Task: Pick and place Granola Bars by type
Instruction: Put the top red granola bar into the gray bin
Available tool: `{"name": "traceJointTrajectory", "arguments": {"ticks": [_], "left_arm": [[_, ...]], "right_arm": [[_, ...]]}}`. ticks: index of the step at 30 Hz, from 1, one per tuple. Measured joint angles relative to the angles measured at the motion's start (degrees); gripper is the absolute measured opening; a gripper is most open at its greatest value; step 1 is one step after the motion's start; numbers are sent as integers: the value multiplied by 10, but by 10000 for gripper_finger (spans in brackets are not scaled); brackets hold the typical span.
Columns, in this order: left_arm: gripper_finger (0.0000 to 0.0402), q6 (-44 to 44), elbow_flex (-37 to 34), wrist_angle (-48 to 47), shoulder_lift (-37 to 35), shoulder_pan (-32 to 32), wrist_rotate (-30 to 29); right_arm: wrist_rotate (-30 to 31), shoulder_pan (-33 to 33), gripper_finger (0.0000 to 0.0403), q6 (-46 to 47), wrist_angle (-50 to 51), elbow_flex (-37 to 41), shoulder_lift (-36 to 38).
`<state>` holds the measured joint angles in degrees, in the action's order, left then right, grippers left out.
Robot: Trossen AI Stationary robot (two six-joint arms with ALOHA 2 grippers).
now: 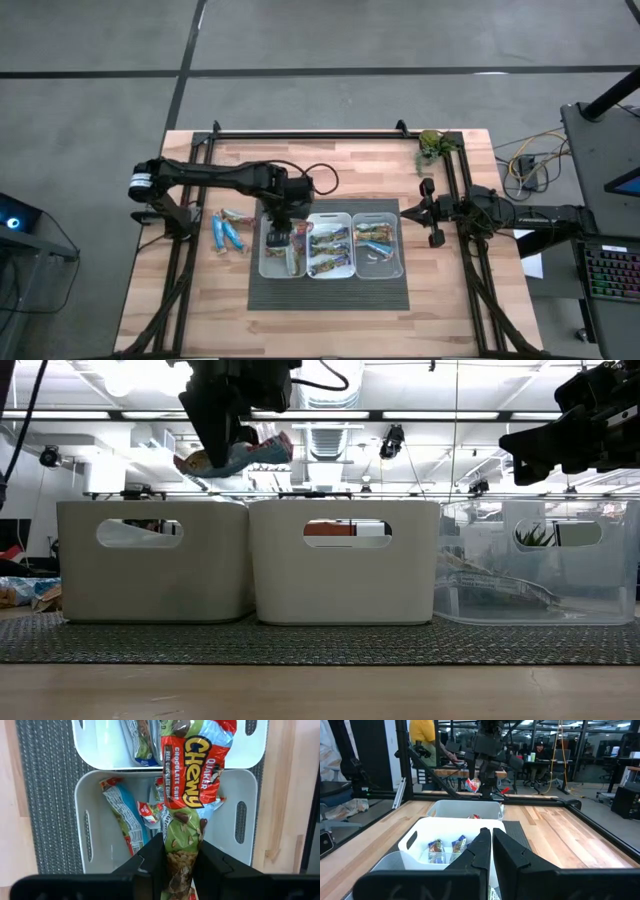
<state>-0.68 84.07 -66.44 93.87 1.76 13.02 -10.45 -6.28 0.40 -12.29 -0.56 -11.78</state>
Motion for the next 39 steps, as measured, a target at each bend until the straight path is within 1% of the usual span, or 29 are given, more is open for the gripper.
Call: {"name": "traceJointTrajectory", "arguments": {"ticks": [9, 20, 25, 35, 39], "left_arm": [[66, -11, -2, 0, 9, 0, -9], [66, -37, -59, 2, 8, -1, -9], [66, -40, -82, 26, 8, -1, -9], [66, -37, -88, 30, 7, 6, -10], [66, -37, -93, 30, 7, 10, -38]], "right_arm": [[0, 0, 9, 0, 0, 0, 0], [0, 0, 9, 0, 0, 0, 0], [0, 0, 9, 0, 0, 0, 0], [0, 0, 9, 0, 0, 0, 0], [0, 0, 9, 0, 0, 0, 0]]}}
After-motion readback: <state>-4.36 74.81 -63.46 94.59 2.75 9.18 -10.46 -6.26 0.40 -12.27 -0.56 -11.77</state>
